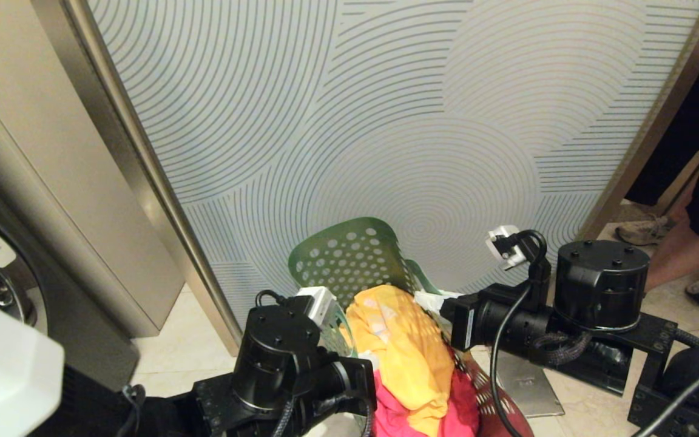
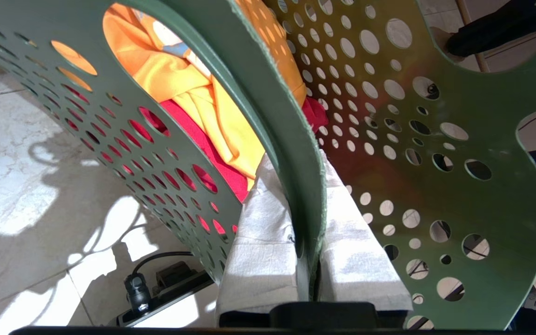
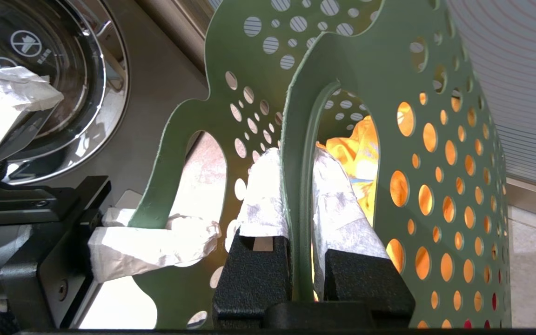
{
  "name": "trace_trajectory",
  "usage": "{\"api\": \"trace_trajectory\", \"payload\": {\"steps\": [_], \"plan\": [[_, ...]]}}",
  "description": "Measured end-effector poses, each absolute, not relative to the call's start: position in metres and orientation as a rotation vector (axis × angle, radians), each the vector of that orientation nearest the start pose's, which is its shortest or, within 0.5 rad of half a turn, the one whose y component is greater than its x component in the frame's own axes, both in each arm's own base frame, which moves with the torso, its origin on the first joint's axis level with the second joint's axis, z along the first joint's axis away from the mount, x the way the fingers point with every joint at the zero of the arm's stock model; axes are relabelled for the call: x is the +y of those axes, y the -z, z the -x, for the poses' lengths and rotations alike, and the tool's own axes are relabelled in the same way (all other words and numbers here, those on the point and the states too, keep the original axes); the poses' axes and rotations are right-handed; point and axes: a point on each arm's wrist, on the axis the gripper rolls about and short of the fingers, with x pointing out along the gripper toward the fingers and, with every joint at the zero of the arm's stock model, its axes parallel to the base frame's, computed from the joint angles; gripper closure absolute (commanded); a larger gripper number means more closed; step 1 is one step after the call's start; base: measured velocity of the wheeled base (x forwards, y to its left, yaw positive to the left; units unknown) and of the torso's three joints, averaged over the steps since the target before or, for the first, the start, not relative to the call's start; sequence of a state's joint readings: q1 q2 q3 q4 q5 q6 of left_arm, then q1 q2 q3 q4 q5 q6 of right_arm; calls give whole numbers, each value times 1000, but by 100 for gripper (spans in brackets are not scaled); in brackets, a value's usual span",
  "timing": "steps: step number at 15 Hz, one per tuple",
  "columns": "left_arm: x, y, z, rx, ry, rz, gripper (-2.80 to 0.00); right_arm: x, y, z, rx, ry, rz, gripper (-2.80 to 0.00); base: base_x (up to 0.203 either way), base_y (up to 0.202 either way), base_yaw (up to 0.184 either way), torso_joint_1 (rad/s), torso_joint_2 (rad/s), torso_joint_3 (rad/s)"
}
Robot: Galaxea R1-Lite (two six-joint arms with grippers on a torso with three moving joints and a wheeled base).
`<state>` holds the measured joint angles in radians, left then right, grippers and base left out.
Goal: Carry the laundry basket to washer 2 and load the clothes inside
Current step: Pick up the clothes basket and put it beside the washing machine
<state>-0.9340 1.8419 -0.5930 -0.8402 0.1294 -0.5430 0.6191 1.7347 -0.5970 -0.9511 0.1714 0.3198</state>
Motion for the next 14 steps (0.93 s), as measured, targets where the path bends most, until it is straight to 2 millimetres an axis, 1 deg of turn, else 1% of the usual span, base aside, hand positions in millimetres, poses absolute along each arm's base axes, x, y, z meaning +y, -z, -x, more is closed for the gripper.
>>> {"api": "trace_trajectory", "payload": {"steps": [8,14], "plan": [[-241,-109,-181,556,672,298,0,173,-151,-233,347,-748,-272,0,0,0,0,0,0,0],[-239,-110,-181,551,671,301,0,176,-160,-232,369,-751,-347,0,0,0,0,0,0,0]]}}
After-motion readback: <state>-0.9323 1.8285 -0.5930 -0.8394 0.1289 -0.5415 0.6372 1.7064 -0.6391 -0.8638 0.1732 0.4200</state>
